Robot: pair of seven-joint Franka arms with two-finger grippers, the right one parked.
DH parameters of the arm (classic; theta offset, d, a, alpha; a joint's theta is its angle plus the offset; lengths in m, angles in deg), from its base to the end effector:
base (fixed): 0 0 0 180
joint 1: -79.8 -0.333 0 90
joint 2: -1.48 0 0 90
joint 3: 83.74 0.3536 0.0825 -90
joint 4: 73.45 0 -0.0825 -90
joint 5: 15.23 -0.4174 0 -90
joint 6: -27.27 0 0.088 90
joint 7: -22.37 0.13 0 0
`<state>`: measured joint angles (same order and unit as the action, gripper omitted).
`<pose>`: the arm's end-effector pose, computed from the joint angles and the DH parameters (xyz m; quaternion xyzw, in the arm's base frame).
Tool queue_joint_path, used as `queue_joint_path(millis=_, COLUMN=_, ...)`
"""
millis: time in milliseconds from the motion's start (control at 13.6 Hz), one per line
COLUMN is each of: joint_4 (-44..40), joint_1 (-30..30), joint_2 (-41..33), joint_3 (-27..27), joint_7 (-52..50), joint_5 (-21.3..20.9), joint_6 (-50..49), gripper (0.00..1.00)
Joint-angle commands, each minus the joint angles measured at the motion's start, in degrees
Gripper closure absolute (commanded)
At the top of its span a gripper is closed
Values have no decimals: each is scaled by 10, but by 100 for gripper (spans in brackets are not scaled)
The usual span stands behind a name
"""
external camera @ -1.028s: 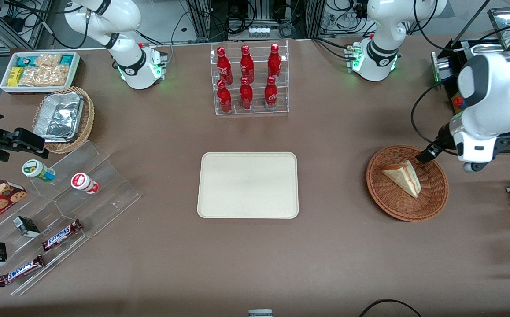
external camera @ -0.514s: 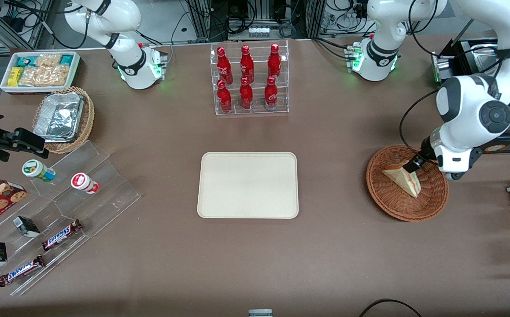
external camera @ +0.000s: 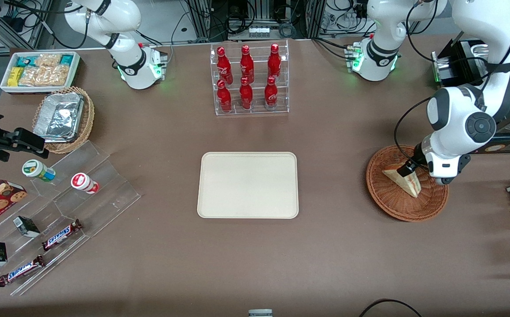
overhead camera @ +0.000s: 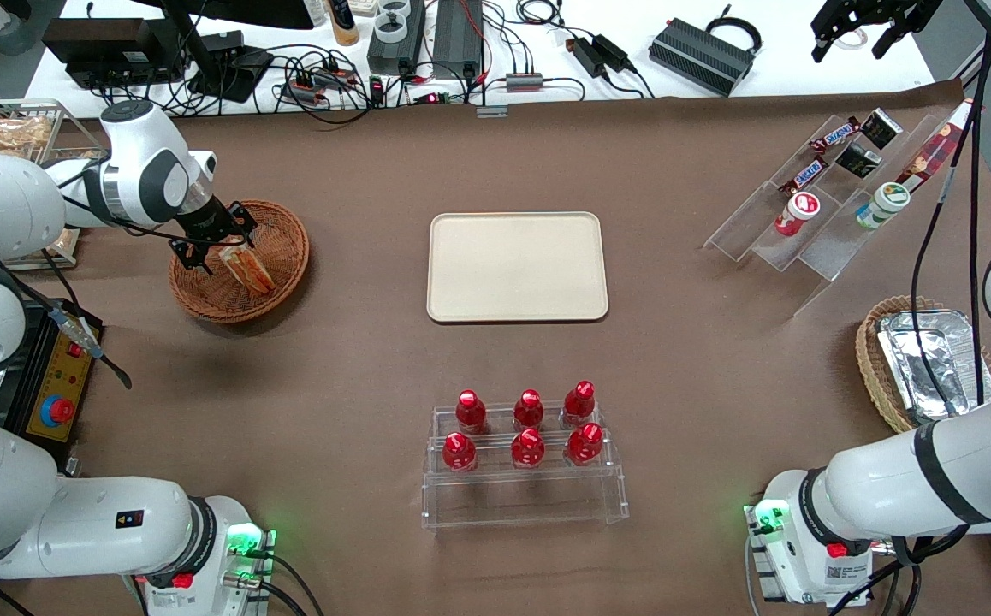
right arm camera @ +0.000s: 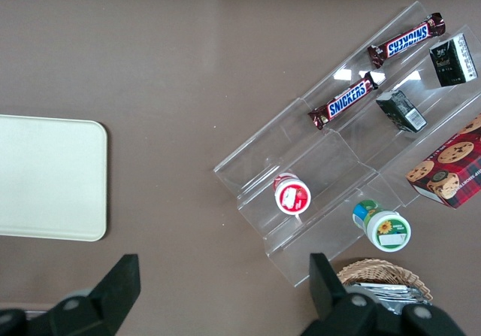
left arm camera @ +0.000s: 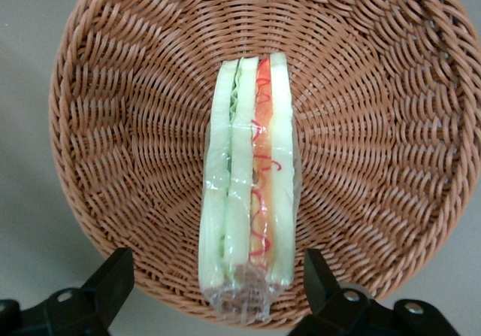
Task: Place sandwich from basket to tray
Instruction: 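Lower the open left gripper around the wrapped sandwich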
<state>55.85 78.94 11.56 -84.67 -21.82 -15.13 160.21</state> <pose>0.5503 -0.0008 0.2646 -0.9251 -0.3756 0.0528 0.0193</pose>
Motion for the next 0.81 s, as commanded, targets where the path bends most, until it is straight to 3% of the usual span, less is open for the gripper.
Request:
queue_joint_path(millis=0, joint_4=2, joint_1=3, joint_2=26, joint_3=1, joint_7=-28, joint_5=-4, joint_6=40, gripper=0)
queue_joint_path(millis=147, joint_4=2, joint_1=2, joint_2=34, joint_3=1, joint_7=-29, joint_5=-4, joint_6=44, gripper=0)
queue_joint_path(millis=220, joint_4=0, joint_1=3, joint_2=35, joint_3=1, joint_7=-29, joint_5=-4, joint_6=44, gripper=7)
queue_joint_path(millis=294, joint_4=-2, joint_1=3, joint_2=41, joint_3=1, joint_7=-29, joint_5=-4, joint_6=45, gripper=20)
queue_joint_path(millis=440, joint_4=-2, joint_1=4, joint_2=42, joint_3=1, joint_7=-29, joint_5=-5, joint_6=50, gripper=58)
queue_joint_path(millis=514, joint_4=-3, joint_1=3, joint_2=42, joint_3=1, joint_7=-29, joint_5=-5, joint_6=49, gripper=72)
queue_joint_path(millis=587, joint_4=-5, joint_1=3, joint_2=40, joint_3=1, joint_7=-29, joint_5=-5, joint_6=47, gripper=81)
queue_joint_path(millis=734, joint_4=-19, joint_1=7, joint_2=37, joint_3=1, joint_7=-38, joint_5=-6, joint_6=35, gripper=83)
